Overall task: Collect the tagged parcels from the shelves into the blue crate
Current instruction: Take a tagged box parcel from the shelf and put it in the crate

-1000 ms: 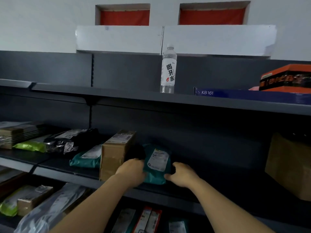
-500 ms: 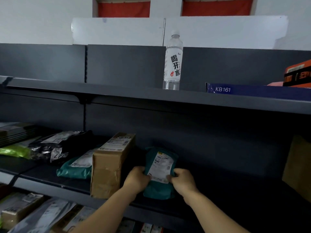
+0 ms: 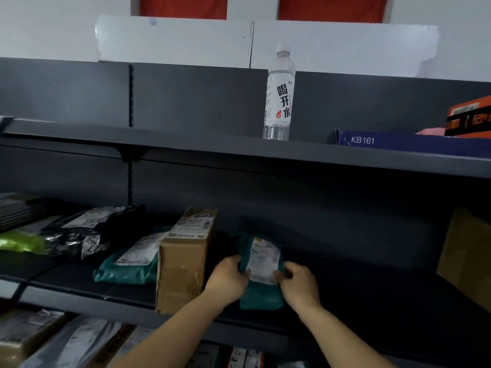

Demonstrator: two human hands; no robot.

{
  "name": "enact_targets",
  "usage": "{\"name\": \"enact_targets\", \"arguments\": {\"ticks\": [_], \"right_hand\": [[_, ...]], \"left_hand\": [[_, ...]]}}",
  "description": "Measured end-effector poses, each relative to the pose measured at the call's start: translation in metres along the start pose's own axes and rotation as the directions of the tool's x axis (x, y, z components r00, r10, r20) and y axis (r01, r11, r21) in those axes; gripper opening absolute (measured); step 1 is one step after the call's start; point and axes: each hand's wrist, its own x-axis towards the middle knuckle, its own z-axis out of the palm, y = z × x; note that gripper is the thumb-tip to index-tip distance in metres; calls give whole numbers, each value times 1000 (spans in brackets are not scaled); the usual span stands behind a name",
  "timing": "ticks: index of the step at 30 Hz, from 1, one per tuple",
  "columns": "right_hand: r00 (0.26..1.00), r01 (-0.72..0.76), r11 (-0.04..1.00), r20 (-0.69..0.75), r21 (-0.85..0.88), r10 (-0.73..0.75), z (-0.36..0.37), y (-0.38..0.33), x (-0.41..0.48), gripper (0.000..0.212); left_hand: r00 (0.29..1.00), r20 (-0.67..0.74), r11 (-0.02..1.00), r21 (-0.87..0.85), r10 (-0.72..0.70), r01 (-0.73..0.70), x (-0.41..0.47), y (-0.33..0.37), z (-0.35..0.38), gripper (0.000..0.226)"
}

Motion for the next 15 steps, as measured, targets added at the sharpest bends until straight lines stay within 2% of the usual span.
{"name": "enact_targets", "arguments": {"ticks": [1, 3, 4, 6, 8, 10, 12, 15], "right_hand": [[999, -29, 998, 21, -52, 31, -2, 0, 1, 19], [996, -78, 984, 38, -158, 85, -5, -4, 2, 6], [996, -79, 973, 19, -217, 85, -5, -8, 3, 16], [999, -14, 956, -38, -292, 3, -1, -21, 7, 38], [994, 90, 955, -27, -284, -102, 6, -47, 8, 33], [985, 173, 955, 67, -240, -161, 18, -74, 8, 33], [975, 186, 973, 148, -138, -166, 31, -100, 5, 37], [967, 33, 983, 242, 181, -77, 44, -130, -8, 39]], "left_hand": [[999, 35, 994, 102, 34, -38, -3, 4, -2, 21], [989, 48, 934, 325, 141, -149, -10, 17, -9, 22], [976, 34, 886, 413, 217, -211, -15, 27, -14, 22], [935, 1, 798, 521, 355, -303, -24, 51, -29, 24], [902, -44, 747, 578, 430, -328, -29, 72, -51, 29], [884, -101, 729, 612, 457, -307, -27, 82, -76, 31], [893, -145, 739, 626, 426, -250, -23, 81, -100, 29], [932, -192, 790, 598, 306, -136, -15, 63, -132, 26]]}}
